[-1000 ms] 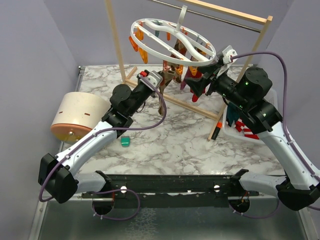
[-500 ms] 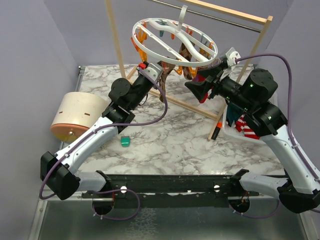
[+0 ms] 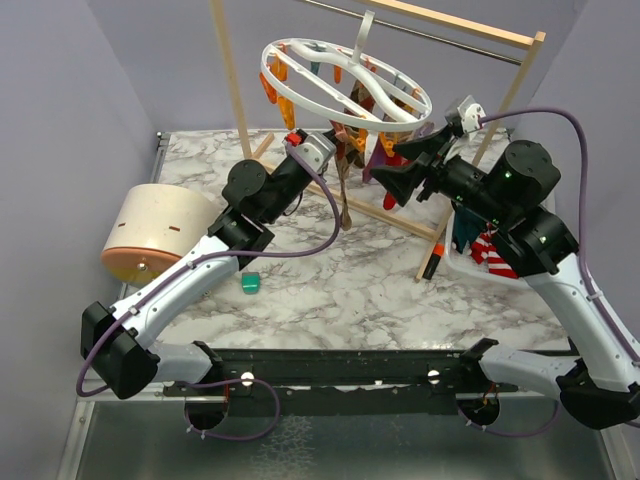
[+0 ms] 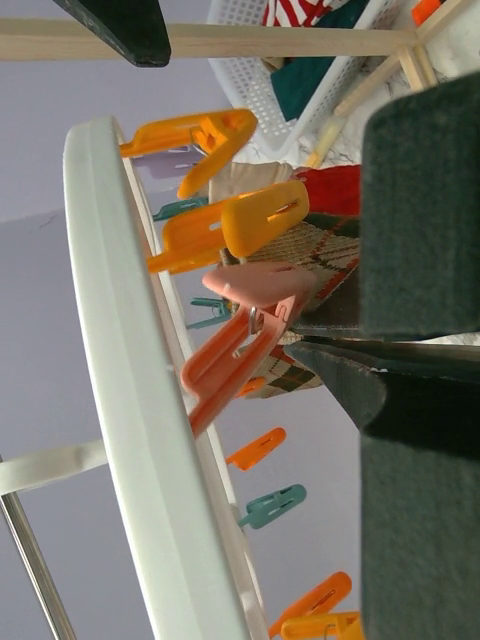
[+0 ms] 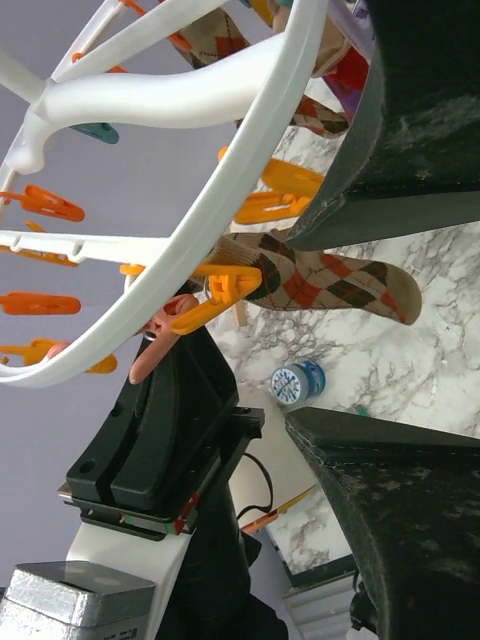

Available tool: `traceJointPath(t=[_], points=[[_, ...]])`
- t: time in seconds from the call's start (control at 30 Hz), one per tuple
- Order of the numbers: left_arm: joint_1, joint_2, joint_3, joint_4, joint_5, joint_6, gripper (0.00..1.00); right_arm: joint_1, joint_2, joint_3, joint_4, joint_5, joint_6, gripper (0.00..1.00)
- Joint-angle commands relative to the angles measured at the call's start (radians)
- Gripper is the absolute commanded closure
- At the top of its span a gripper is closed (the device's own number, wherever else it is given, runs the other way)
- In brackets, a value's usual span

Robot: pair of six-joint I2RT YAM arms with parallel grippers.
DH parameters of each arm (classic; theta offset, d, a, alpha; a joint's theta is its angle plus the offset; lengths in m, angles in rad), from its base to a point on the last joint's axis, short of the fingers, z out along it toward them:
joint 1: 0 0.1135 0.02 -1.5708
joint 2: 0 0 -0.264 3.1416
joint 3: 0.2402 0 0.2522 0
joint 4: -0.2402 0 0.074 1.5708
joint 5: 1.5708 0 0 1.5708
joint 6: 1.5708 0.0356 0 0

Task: Clip the socks to the hanger
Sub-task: Rotate the hanger at the clothesline.

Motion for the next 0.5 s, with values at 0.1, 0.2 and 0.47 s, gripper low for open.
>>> traceJointPath(t=[0.1,0.2,0.47], points=[[-0.008,-0.018,0.033,0.01,0.005,0.02,1.0,0.036,0.036,0.001,0.086,0.019,0.068,0.31],[-0.008,-0.017,0.038,0.01,0.006,0.021,1.0,0.08,0.061,0.031,0.07,0.078,0.052,0.31],[-0.014,-0.016,0.045,0.009,0.005,0.03,1.0,0.089,0.051,0.016,0.06,0.251,0.05,0.31]])
